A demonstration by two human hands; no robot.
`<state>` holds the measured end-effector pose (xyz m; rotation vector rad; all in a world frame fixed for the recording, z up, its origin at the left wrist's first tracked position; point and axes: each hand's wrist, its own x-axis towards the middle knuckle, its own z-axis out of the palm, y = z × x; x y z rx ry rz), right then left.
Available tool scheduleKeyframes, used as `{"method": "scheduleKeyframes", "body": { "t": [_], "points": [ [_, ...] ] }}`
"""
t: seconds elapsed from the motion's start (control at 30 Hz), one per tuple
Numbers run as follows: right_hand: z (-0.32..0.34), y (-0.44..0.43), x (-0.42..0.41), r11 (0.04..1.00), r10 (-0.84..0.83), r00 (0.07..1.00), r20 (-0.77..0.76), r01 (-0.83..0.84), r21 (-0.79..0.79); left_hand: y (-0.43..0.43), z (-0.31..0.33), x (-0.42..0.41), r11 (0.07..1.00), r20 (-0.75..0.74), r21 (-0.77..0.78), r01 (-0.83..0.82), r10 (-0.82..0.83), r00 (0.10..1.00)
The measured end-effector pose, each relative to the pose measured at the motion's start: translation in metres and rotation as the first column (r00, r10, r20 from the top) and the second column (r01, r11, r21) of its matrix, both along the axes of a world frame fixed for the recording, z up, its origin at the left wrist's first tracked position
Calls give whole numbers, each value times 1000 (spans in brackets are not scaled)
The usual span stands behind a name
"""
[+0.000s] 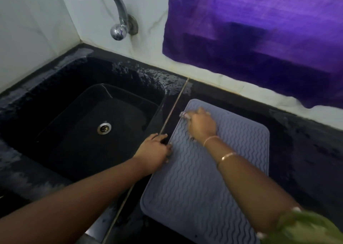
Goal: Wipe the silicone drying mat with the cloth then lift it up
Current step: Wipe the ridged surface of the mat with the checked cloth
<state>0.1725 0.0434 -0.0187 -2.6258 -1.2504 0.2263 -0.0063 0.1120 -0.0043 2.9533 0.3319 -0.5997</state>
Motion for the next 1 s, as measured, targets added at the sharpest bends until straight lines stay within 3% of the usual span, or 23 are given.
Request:
{"method": "scheduleKeyframes", "body": {
  "t": [0.13, 0.27, 0.43, 0.57, 0.7, 0.83, 1.0],
  "points": [
    [3, 17, 12, 995, -47, 998, 39, 51, -88, -4, 4, -21, 983, -146, -173, -70, 45, 988],
    [5, 0, -30, 992, 84, 996, -5, -84, -97, -3, 2, -17, 991, -193, -128, -45, 20, 981],
    [-3, -41, -92, 984, 174, 984, -29, -173, 32, -6, -1, -18, 996, -111, -77, -38, 30, 993],
    [-1, -29, -78, 989, 144, 990, -3, -144, -12, -22, -4, -25, 999, -41, 11, -51, 51, 998],
    [4, -10, -53, 994, 98, 992, 84, -94, -48, -24, -1, -41, 988, -57, -100, -114, 109, 992],
    [6, -8, -62, 1000, 16, 1000, -18, -16, -8, -20, 0, -51, 973, -124, -180, -144, 123, 985],
    [-1, -38, -112, 997, 78, 996, -42, -78, 17, -22, -4, -55, 971, -19, -178, -159, 158, 987]
  ]
}}
